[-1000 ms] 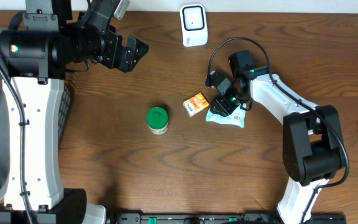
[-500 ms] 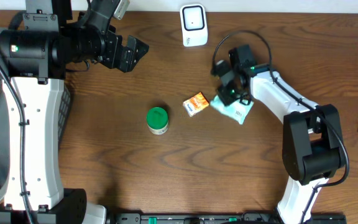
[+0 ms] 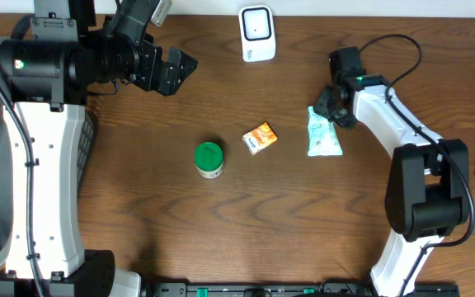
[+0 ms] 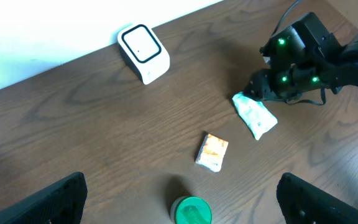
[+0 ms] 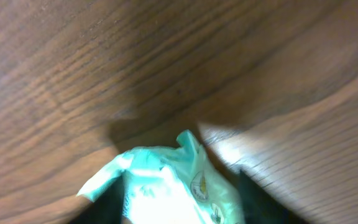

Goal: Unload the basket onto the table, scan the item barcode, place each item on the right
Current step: 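Reach the right gripper to the light-green wipes pack and grasp it, then lift the wipes pack with the right gripper and carry it right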

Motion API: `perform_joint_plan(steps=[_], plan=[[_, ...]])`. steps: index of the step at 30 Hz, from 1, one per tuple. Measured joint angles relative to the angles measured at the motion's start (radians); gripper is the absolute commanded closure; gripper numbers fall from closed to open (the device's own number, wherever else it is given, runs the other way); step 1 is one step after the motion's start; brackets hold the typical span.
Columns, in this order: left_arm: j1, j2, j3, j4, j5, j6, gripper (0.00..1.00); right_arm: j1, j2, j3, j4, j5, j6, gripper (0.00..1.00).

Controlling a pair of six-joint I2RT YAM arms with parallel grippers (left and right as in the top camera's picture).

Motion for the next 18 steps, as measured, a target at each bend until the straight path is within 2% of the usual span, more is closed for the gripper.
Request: perform_joint_plan(steps=[1,5,8,18], plan=[[0.000,0.000,0.000,0.000,0.000,0.000,0.02,-0.003,0.000,0.000,0.000,-0.018,0.019,0.01],[0.000,0.000,0.000,0.000,0.000,0.000,0.02,-0.011,0.000,0.000,-0.023,-0.084,0.014,0.01],[0.000,0.000,0.000,0.000,0.000,0.000,0.02,-0.031,0.000,0.000,-0.041,-0.140,-0.084,0.01],[0.000,0.000,0.000,0.000,0.000,0.000,0.02,-0.162,0.000,-0.002,-0.140,-0.412,-0.696,0.01]])
